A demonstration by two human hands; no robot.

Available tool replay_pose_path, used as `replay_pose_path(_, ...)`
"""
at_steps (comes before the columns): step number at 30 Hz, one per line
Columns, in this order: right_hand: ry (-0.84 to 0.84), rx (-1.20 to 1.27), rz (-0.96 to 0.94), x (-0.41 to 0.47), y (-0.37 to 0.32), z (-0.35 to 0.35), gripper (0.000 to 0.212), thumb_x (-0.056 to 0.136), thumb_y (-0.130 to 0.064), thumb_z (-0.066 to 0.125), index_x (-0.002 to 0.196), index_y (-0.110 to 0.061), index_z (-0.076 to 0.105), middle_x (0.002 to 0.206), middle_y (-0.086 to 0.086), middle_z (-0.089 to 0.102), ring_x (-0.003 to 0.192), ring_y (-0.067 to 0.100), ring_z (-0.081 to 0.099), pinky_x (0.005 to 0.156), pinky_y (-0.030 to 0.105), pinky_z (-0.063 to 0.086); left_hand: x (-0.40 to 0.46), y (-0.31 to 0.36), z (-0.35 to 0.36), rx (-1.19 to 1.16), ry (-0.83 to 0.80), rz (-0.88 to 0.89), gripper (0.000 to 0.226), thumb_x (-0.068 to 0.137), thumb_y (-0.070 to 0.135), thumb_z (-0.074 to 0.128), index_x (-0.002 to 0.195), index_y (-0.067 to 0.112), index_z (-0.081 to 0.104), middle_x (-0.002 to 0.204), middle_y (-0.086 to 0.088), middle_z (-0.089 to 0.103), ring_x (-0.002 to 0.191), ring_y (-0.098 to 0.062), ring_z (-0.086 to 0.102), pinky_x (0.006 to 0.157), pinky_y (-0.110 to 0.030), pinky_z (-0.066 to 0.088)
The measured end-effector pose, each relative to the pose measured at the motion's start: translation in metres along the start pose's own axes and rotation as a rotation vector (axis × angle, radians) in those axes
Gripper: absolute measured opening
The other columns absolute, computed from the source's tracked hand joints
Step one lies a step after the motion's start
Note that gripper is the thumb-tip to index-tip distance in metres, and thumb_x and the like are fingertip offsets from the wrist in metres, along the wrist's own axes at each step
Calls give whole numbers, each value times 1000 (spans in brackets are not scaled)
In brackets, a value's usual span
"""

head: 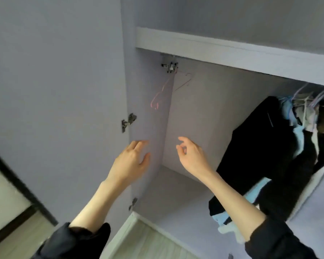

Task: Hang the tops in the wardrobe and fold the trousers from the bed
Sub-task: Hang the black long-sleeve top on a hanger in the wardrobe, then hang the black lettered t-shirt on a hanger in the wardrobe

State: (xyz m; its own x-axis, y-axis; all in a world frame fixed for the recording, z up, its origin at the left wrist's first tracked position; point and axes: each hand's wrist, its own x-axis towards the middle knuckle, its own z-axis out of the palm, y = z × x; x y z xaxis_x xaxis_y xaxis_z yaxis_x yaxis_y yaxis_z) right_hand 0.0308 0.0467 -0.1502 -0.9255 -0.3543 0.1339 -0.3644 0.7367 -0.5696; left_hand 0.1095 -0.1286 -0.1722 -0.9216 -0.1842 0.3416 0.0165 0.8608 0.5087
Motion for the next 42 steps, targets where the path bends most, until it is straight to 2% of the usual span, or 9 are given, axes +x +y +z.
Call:
replay_pose_path(2, -118, 77, -43, -32, -37, 42, 35, 97, -19, 48, 131, -10, 50, 111, 8, 66, 106, 27, 59, 90, 28, 38, -53, -34, -21, -87, 25, -117, 40, 95, 33, 47, 134, 22, 47, 134, 3, 50, 122, -19, 49, 95, -32, 42)
replay_pose_path(5, -331, 116, -147, -79, -96, 103, 31, 96, -21, 50, 126, -13, 54, 110, 6, 67, 103, 24, 61, 89, 27, 41, -129, -84, -59, -96, 86, -280, 36, 95, 32, 49, 129, 20, 52, 126, 4, 56, 116, -13, 53, 95, -26, 41)
replay_pose_path(8, -499, 138, -275, -123, -154, 153, 27, 95, -24, 51, 119, -17, 60, 111, -1, 67, 98, 15, 62, 87, 20, 41, -204, -126, -96, -66, 138, -426, 33, 94, 30, 50, 125, 20, 55, 116, 3, 60, 107, -15, 58, 92, -29, 43)
replay_pose_path(11, -696, 178, -397, -158, -212, 204, 26, 95, -26, 51, 119, -20, 60, 101, -8, 64, 87, 6, 56, 71, 5, 38, -275, -164, -135, -42, 221, -564, 31, 95, 30, 49, 123, 22, 55, 116, 7, 60, 109, -11, 56, 91, -33, 45)
replay_pose_path(13, -806, 168, -475, -175, -252, 236, 27, 96, -28, 50, 121, -22, 58, 97, -9, 60, 86, 6, 54, 71, 11, 38, -317, -187, -161, -28, 285, -676, 31, 95, 29, 48, 124, 22, 55, 118, 8, 59, 110, -10, 55, 92, -33, 45)
replay_pose_path(21, -1039, 165, -755, -208, -406, 367, 27, 95, -25, 50, 120, -20, 58, 97, -6, 61, 81, 6, 52, 73, 15, 34, -448, -280, -231, -4, 510, -1093, 33, 95, 22, 50, 126, 16, 55, 118, 2, 61, 108, -12, 56, 89, -24, 41)
replay_pose_path(32, -1368, 45, -1219, -238, -635, 534, 29, 97, -27, 44, 123, -23, 55, 99, -10, 58, 89, 7, 54, 78, 19, 37, -530, -407, -326, 0, 1031, -1558, 30, 95, 21, 50, 124, 19, 56, 112, 4, 58, 102, -8, 53, 87, -20, 36)
replay_pose_path(37, -1529, -26, -1419, -301, -718, 592, 28, 97, -25, 45, 123, -20, 55, 101, -8, 60, 90, 7, 55, 74, 15, 36, -585, -426, -358, 22, 1224, -1767, 31, 96, 21, 47, 126, 17, 55, 117, 2, 57, 107, -11, 52, 93, -22, 37)
replay_pose_path(42, -1677, -61, -1611, -385, -791, 646, 29, 97, -26, 46, 123, -21, 55, 101, -9, 60, 90, 6, 54, 78, 17, 36, -652, -452, -393, 52, 1376, -1927, 32, 97, 22, 46, 127, 17, 53, 122, 0, 57, 112, -12, 53, 97, -24, 38)
